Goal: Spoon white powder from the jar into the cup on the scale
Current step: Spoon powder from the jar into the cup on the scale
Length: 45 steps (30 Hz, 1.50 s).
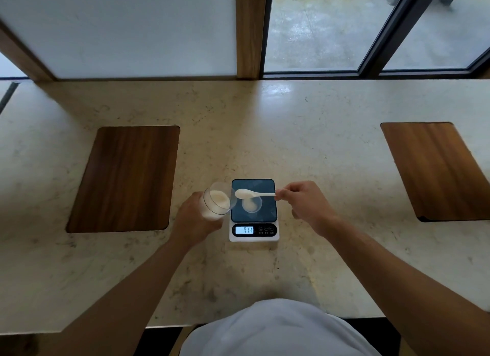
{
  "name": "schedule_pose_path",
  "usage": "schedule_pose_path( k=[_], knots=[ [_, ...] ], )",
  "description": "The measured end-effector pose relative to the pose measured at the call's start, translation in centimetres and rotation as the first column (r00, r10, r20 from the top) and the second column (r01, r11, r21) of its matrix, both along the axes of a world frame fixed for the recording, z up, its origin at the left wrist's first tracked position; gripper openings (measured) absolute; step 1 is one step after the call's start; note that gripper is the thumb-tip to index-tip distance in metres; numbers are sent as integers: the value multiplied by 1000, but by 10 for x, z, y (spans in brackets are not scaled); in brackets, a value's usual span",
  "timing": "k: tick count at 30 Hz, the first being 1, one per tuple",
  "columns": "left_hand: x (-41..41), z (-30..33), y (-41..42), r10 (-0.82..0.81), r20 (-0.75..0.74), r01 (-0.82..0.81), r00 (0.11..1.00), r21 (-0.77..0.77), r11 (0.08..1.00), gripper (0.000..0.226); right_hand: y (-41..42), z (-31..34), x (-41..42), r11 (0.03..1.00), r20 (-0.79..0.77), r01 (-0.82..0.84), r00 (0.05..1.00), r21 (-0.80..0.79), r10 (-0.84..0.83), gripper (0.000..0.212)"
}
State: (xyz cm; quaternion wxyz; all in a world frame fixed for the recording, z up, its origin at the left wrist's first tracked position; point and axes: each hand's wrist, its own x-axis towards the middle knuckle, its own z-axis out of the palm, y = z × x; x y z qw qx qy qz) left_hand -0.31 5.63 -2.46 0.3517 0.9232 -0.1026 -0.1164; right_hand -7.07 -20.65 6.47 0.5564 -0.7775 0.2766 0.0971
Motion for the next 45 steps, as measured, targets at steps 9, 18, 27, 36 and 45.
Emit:
schedule_pose_path(
  k=[9, 18, 27, 36, 45],
  knots=[
    [-6, 9, 5, 15, -5, -15, 1000, -6, 1000, 67, -5, -26, -7, 992, -52, -11, 999, -124, 4, 23],
    [-14, 10, 2, -17, -22, 16, 1000, -18, 1000, 66, -1, -43, -3, 982, -99, 22, 994, -186, -40, 22],
    [-15, 11, 0, -30, -13, 30, 999, -32, 999, 66, 1, -43, 4, 956, -88, -24, 996, -293, -2, 24],
    [-14, 8, -1, -49, -21, 48, 999, -46, 998, 70, 8, -43, 10, 908, -41, -87, 996, -410, 77, 24],
    [-13, 4, -3, -75, -36, 73, 997, -51, 996, 71, 13, -38, 5, 812, 17, -141, 983, -567, 183, 22]
  ],
)
